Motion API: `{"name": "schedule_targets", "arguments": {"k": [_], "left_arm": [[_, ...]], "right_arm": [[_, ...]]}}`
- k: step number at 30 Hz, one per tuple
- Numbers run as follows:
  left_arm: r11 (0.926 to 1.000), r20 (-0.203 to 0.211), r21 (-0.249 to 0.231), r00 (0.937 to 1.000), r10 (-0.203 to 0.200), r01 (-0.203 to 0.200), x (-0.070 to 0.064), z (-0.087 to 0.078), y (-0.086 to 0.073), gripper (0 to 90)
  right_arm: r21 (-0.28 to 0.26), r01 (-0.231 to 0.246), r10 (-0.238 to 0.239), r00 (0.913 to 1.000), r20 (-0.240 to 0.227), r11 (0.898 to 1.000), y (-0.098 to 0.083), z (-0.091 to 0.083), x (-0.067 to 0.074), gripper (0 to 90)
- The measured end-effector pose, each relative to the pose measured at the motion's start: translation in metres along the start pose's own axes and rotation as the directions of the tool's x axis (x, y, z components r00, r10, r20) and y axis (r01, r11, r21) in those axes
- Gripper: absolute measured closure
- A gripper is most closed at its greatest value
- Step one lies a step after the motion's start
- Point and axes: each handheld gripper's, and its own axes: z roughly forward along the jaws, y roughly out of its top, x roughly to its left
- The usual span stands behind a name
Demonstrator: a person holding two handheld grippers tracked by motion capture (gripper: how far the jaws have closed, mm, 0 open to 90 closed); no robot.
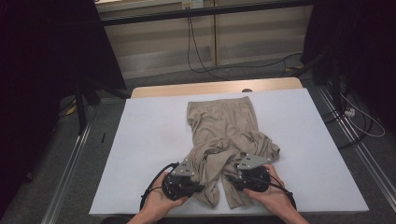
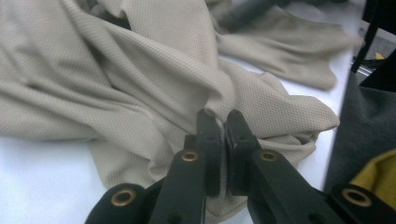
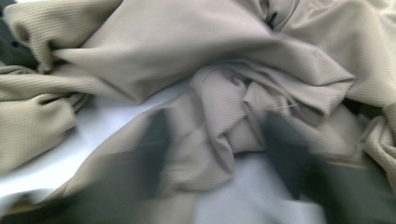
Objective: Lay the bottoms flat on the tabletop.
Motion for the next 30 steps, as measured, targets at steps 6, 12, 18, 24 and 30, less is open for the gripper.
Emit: {"name": "schedule_targets", "arguments": {"k": [6,12,18,24,30], "left_arm": [[0.9999,0.018,-0.014,0.9998,-0.003,0.003,-0.009,-0.010,-0.007,86.7],[0.9998,0.038,-0.009,0.9991,0.021,-0.020,-0.026,-0.017,-0.015,86.4],[0.9991,0.065,-0.040,0.9977,0.020,-0.018,-0.036,-0.018,-0.013,75.8],[0.9928,0.021,-0.111,0.9989,-0.042,0.044,-0.019,-0.033,-0.008,53.0],[0.9922,-0.090,-0.109,0.9934,-0.071,0.061,0.010,-0.038,-0.011,57.6]], "right_arm": [[0.042,-0.004,0.004,0.9999,0.017,0.999,-0.007,-0.017,-0.009,84.4],[0.046,-0.036,0.031,0.9929,0.114,0.998,-0.019,-0.043,-0.031,85.0],[-0.006,-0.104,0.104,0.9838,0.146,0.995,-0.024,-0.057,-0.044,70.5],[-0.090,-0.084,0.090,0.9931,0.074,0.992,-0.001,-0.054,-0.020,54.5],[-0.075,-0.020,0.021,0.9998,0.006,0.997,0.016,-0.036,0.001,50.8]]}}
